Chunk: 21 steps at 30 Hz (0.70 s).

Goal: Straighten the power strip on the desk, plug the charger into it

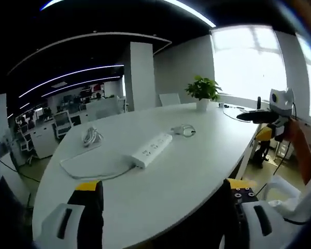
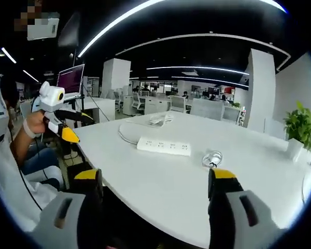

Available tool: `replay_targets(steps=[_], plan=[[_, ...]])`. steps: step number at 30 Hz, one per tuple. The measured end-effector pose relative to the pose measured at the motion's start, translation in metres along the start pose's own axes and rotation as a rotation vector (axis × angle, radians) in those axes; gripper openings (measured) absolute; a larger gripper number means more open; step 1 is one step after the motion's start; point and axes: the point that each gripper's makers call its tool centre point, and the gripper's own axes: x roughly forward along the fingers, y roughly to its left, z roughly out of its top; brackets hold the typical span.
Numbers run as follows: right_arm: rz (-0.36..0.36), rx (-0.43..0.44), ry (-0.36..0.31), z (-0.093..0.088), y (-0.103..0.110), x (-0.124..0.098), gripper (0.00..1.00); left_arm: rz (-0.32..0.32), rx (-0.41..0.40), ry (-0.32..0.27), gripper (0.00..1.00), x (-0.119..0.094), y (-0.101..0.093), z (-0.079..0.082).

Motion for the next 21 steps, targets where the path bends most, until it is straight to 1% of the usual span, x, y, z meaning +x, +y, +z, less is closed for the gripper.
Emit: replay_targets(steps=[4,6,10,13,16,18,21], plan=[[0.006,-0.014,0.013,0.001,-0.008,0.010,0.82,-0.004,0.016,0.017,0.96,0.010,0.005,0.004],[0.033,-0.011,0.010,0.006,-0.010,0.017,0.82,-0.002,0.020,0.024,0.96,0.016,0.008,0.006],[0.042,-0.036,0.002,0.018,-0.020,0.035,0.82,-0.008,0.034,0.040,0.96,0.031,0.012,0.009],[0.056,-0.049,0.005,0.021,-0.023,0.046,0.82,-0.018,0.041,0.042,0.96,0.042,0.015,0.013],[0.077,-0.055,0.011,0.020,-0.025,0.057,0.82,-0.032,0.047,0.040,0.96,0.053,0.019,0.017],[0.086,-0.059,0.021,0.016,-0.028,0.063,0.82,-0.029,0.049,0.041,0.95,0.061,0.023,0.018],[0.094,-0.052,0.028,0.012,-0.032,0.071,0.82,-0.021,0.065,0.066,0.95,0.074,0.031,0.016]])
